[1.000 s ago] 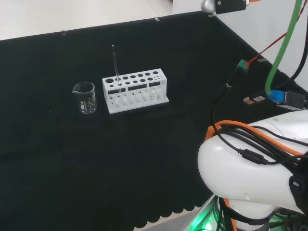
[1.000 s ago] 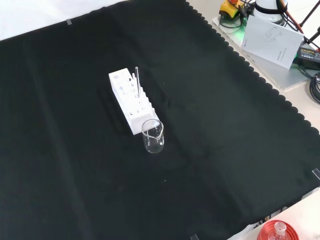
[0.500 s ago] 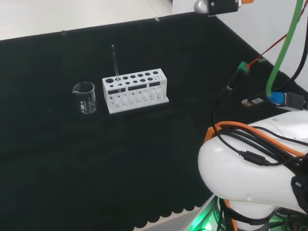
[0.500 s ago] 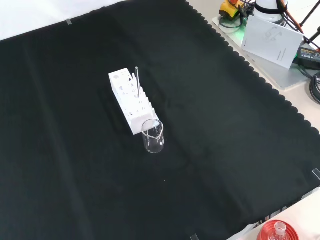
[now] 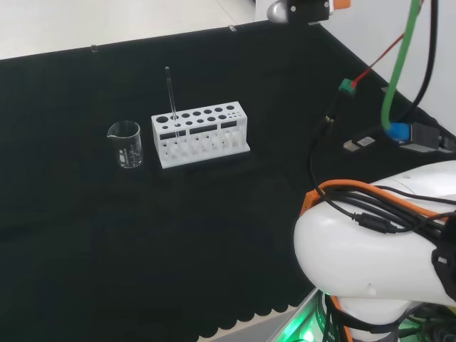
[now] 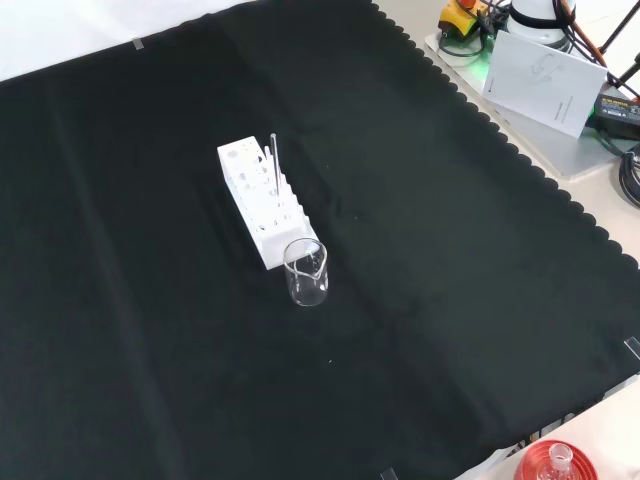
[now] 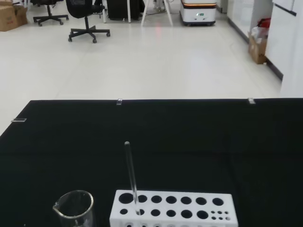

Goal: Take the glass rod from the white test tube rack.

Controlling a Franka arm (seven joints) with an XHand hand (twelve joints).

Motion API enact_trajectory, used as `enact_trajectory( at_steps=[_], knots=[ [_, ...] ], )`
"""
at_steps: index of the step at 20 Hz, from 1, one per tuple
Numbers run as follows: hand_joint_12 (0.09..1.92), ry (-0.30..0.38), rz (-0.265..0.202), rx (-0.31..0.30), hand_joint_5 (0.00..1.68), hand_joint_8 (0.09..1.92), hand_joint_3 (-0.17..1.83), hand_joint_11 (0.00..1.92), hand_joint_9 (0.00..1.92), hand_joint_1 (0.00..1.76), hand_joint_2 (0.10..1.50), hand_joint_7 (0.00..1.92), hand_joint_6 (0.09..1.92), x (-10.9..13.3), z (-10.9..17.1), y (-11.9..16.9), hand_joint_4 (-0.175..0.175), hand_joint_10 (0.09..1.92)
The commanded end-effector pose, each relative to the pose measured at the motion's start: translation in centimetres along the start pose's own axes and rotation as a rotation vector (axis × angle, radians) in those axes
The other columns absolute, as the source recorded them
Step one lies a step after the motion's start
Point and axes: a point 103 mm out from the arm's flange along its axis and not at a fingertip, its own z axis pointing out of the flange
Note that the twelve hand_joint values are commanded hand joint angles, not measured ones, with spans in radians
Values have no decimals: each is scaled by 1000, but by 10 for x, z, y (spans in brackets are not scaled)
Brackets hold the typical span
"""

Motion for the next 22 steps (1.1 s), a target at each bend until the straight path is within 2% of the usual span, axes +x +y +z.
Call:
enact_trajectory(
  at_steps=[1,7,17,22],
  knots=[
    [1453,47,-22,18,372,791,202,107,237,651,842,251,87,4,19,22,-134,958],
    [1435,59,-33,61,426,811,218,171,320,662,837,313,87,8,42,41,-162,934],
    [1421,113,-28,121,460,828,231,220,383,666,832,358,99,9,84,69,-161,917],
    [1406,125,-45,131,471,844,243,255,432,670,824,422,109,8,98,80,-169,899]
  ],
)
